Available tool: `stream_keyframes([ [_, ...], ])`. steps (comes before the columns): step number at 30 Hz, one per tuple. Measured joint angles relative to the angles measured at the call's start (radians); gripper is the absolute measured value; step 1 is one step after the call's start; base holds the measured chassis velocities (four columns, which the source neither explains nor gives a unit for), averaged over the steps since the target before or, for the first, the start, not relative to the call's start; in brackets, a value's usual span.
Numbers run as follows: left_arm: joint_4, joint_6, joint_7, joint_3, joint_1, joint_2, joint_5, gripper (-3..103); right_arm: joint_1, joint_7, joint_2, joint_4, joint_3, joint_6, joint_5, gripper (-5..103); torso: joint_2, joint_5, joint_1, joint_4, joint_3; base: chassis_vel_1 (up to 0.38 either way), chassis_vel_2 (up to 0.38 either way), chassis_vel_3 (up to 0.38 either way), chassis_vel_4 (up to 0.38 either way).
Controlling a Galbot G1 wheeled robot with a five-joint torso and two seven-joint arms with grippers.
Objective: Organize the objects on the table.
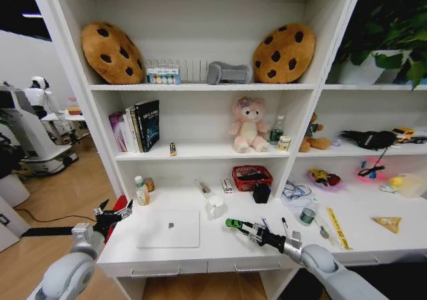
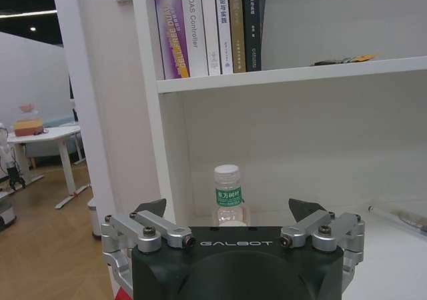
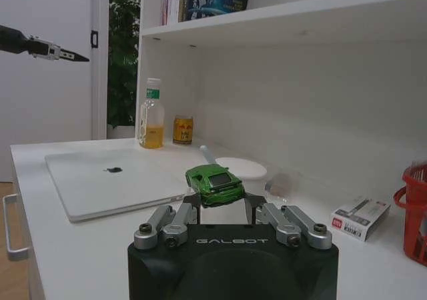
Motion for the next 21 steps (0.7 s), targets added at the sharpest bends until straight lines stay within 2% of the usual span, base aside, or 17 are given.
stream_keyframes([
  [8, 0.006, 0.000, 0.000, 0.001, -0.014, 0.027, -0.005, 100, 0.023, 0.021, -0.044, 0.129, 0.045, -0.012, 0.061, 33, 0.000, 0.0000, 0.000, -0.0001, 0.000, 0.000, 0.000, 0.000, 0.000],
  [21, 0.013, 0.000, 0.002, 0.006, -0.018, 0.036, -0.002, 100, 0.095, 0.064, -0.084, 0.208, 0.095, -0.046, 0.161, 33, 0.000, -0.0001, 0.000, -0.0001, 0.000, 0.000, 0.000, 0.000, 0.000],
])
